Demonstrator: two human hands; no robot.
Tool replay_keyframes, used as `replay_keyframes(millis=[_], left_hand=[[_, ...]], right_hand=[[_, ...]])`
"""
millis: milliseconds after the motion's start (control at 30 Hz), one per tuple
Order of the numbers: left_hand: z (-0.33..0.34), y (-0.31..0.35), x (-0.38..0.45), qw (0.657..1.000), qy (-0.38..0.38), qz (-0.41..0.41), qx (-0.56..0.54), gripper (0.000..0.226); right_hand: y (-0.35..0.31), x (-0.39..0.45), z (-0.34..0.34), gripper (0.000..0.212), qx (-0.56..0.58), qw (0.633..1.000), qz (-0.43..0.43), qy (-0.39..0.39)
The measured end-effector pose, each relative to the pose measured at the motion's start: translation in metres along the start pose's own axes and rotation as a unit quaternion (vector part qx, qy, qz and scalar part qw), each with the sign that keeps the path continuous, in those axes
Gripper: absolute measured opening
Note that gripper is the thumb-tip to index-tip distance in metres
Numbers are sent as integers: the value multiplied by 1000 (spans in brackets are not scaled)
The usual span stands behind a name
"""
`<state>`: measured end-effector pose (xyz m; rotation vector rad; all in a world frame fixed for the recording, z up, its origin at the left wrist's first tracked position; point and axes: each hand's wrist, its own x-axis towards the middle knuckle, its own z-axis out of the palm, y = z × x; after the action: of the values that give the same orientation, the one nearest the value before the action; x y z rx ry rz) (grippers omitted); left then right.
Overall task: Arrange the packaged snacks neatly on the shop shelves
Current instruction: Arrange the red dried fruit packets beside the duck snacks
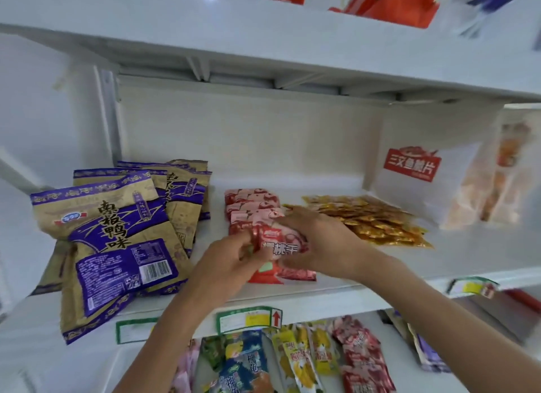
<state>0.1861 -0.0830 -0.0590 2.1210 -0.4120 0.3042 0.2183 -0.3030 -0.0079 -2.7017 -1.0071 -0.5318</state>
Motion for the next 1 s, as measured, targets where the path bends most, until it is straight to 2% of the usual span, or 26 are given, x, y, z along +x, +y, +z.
replay_keyframes(millis=[33, 67, 133, 167, 200, 233, 300, 433, 567, 633, 700, 767, 867, 1000], left_hand=[[-2, -4, 3, 1000, 4, 2, -7, 21], [-4, -8, 5, 1000, 14, 2, -14, 33], [-6, -12, 6, 999, 28, 4, -29, 55], [-7, -12, 5, 999, 33, 10, -33, 57], [-8, -12, 3, 999, 39, 11, -35, 56], [-8, -11, 2, 998, 41, 9, -46, 55], [-8, -9, 1, 997, 42, -3, -57, 52], [-8, -7, -2, 994, 45, -17, -99, 21], [-5, -3, -2, 995, 38, -27, -85, 13], [-6, -2, -2, 997, 36, -33, -65, 14], [-8, -1, -2, 997, 44, -37, -59, 26], [-8, 0, -2, 994, 54, -45, -85, 30], [-7, 1, -2, 990, 62, -58, -109, 28], [-6, 1, -1, 989, 55, -77, -113, 29]], right_hand=[[0, 2, 1, 78, -4, 1000, 18, 10], [-1, 0, 2, 89, 19, 998, 57, 28], [-1, -15, 12, 102, 138, 974, 158, 80], [0, -23, 20, 99, 215, 952, 194, 98], [-1, -30, 26, 86, 288, 927, 215, 104], [-1, -36, 30, 64, 355, 902, 225, 99], [0, -43, 31, 30, 433, 869, 221, 87], [3, -49, 31, 17, 460, 865, 180, 87], [12, -49, 37, 4, 416, 882, 187, 117], [16, -48, 37, 4, 426, 878, 195, 103], [18, -46, 36, 8, 453, 864, 205, 84], [19, -46, 29, 13, 482, 849, 211, 43], [18, -46, 26, 17, 471, 859, 199, -21], [17, -48, 24, 28, 478, 858, 184, -39]])
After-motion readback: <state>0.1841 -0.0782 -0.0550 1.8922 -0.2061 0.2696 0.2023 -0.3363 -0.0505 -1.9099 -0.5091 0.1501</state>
